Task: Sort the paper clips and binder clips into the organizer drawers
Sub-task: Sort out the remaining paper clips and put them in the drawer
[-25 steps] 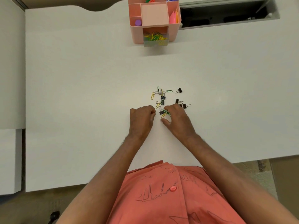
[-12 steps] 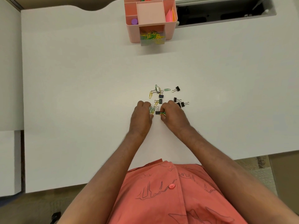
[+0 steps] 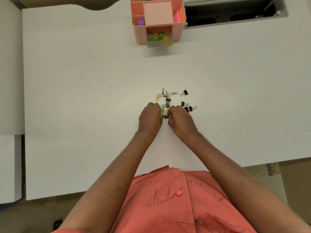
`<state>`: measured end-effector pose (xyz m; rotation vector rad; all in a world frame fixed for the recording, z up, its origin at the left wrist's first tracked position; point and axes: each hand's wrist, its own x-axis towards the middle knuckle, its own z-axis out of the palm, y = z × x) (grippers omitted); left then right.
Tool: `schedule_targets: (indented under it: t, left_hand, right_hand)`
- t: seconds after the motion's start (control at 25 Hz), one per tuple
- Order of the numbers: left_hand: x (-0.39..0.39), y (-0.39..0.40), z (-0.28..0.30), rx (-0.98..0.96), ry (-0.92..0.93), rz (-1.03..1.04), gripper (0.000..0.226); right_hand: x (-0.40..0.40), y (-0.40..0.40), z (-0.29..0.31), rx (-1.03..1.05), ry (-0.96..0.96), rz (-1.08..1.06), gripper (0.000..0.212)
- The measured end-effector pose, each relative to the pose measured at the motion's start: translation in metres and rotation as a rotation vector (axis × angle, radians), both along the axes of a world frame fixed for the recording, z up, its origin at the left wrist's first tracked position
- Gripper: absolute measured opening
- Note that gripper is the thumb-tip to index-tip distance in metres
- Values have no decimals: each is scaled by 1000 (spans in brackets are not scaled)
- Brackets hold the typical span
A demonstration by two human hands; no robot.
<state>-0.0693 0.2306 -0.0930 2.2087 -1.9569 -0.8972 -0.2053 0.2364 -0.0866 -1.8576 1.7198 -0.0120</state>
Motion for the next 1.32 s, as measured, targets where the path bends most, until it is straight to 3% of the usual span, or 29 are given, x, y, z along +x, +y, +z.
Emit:
schedule_targets:
  t: [0.4, 0.64, 1.08, 1.2, 1.32]
  left_hand:
    - [0, -7, 2, 30, -6, -104, 7]
    - [9, -1, -2, -21, 46, -119, 6]
    - [30, -3, 5, 84, 471, 285, 12]
    - [35, -10, 13, 33, 532, 350, 11]
    - [39, -29, 29, -79, 547, 364, 16]
  right_hand:
    - [2, 0, 3, 13, 72, 53, 17]
    - [-6, 0, 2, 17, -18, 2, 24]
    - [-24, -2, 6, 44, -129, -113, 15]
    - [-31, -30, 23, 147, -280, -236, 16]
    - [-27, -81, 54, 64, -386, -285, 16]
